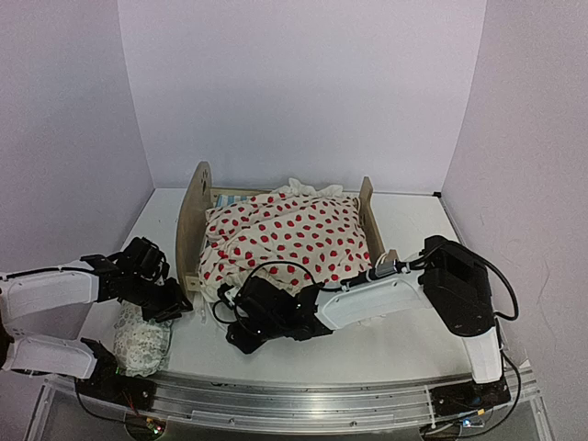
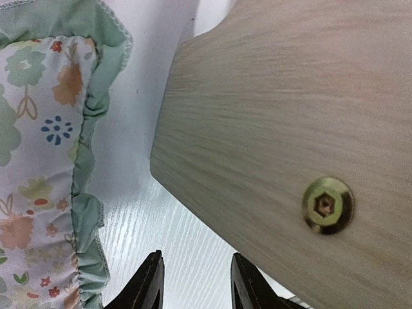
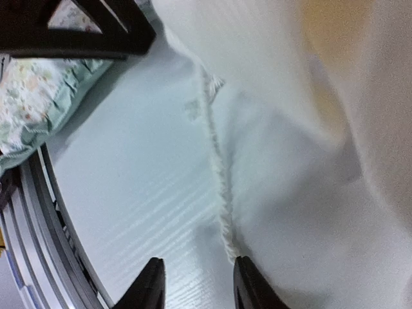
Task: Set up the pet bed
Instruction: Cross the left ropes of the mattress closest to the robot.
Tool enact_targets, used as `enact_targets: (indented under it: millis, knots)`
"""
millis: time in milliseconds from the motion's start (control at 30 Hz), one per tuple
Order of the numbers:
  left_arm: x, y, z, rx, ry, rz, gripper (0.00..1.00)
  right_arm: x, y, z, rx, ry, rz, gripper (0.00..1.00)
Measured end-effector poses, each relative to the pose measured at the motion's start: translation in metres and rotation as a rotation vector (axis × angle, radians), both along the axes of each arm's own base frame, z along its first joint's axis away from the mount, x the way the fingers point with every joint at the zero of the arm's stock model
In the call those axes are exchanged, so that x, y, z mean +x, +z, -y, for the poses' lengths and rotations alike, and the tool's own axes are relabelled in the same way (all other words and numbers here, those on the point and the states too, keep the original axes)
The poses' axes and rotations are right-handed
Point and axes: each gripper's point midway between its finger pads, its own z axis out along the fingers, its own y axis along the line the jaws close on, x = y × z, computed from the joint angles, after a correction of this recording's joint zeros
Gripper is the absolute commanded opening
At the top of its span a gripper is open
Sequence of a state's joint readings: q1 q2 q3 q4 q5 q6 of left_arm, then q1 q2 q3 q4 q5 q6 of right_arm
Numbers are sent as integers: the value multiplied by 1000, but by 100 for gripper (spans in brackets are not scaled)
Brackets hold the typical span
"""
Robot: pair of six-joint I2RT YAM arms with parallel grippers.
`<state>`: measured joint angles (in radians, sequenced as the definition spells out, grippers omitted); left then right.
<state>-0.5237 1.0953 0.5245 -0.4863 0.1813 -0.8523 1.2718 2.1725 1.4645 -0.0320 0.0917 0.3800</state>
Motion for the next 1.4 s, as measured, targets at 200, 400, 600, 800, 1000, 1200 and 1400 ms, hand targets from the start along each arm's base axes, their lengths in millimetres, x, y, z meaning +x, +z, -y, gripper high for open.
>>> enact_targets:
  millis: [200,400,600,800,1000,1200,1400]
  knots:
    - [-3,-2,10,25,-48,10,36,13,29,-20,64,2,53,49]
    - [-7,-13,19,102,-55,28,35,9,26,-3,36,-1,47,49]
    - [-1,-35,14,208,0,32,32,1,58,39,26,-23,64,49]
    - [10,-43,18,272,33,54,29,1,98,54,85,-41,102,49]
    - [11,-40,35,280,26,72,30,0,92,60,64,-42,100,49]
    - [3,-21,40,237,62,91,30,0,91,60,60,-38,100,49]
    - [8,0,45,160,77,154,28,0,88,58,54,-35,100,48]
